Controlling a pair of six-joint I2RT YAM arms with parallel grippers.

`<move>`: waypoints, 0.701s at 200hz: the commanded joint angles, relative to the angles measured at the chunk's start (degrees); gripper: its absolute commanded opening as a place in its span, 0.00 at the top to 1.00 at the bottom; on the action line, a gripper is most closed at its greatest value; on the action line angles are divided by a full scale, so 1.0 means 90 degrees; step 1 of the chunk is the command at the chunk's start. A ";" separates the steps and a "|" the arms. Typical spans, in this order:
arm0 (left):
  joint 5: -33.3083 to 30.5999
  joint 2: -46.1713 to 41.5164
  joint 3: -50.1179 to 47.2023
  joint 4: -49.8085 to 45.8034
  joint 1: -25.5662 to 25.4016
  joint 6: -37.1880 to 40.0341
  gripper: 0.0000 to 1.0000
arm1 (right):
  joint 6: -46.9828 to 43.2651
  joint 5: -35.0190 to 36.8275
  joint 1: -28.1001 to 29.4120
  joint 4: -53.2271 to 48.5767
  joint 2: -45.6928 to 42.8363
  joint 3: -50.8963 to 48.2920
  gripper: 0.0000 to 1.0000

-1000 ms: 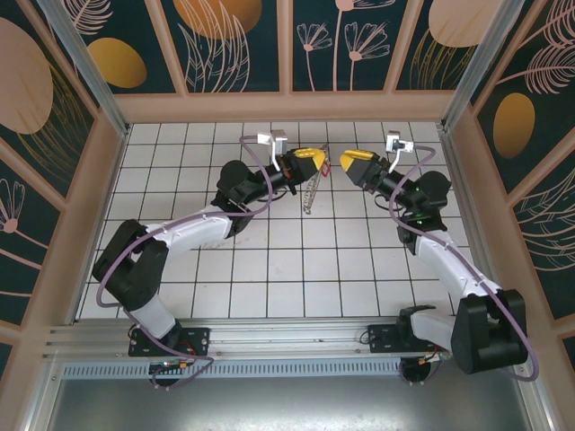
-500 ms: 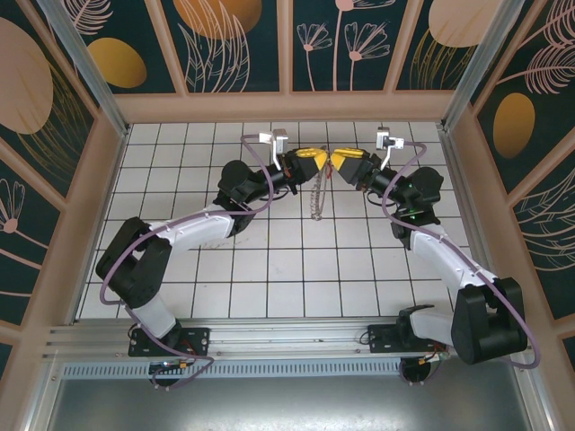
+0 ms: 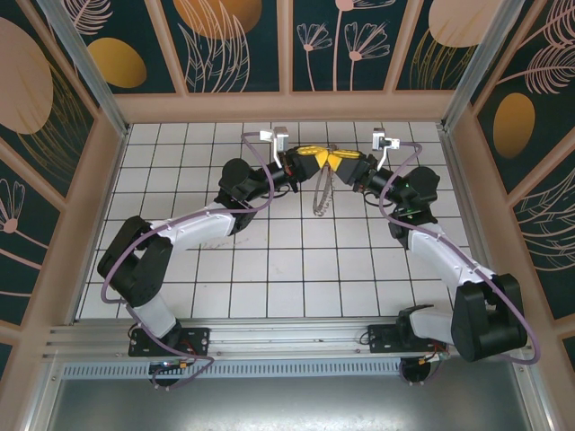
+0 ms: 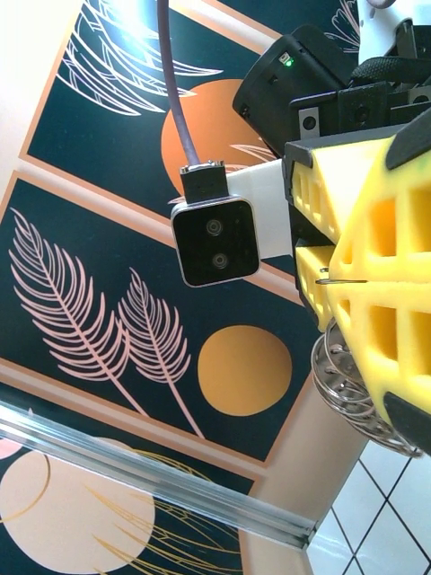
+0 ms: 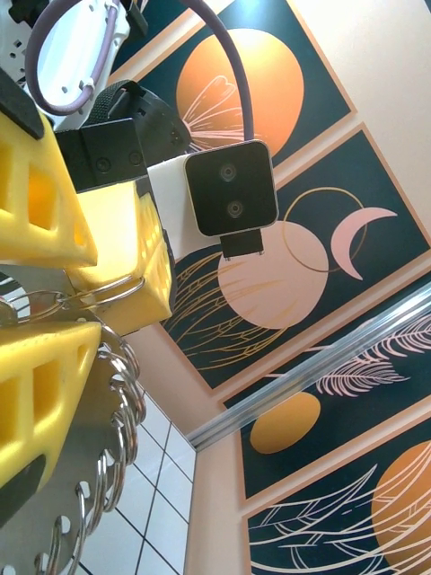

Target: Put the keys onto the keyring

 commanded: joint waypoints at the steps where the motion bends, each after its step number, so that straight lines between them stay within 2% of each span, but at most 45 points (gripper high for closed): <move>1: 0.0078 0.0020 0.0211 0.0481 0.0009 -0.0085 1.00 | 0.0015 -0.0162 0.0046 0.0366 0.0053 0.0139 0.83; 47: 0.0091 0.0020 0.0201 0.0529 0.0005 -0.0133 1.00 | -0.0005 -0.0124 0.0049 0.0325 0.0048 0.0143 1.00; 140: -0.0107 -0.0026 0.0140 0.0393 0.0010 -0.0106 1.00 | -0.0188 0.0116 0.0035 0.0112 -0.0055 0.0099 1.00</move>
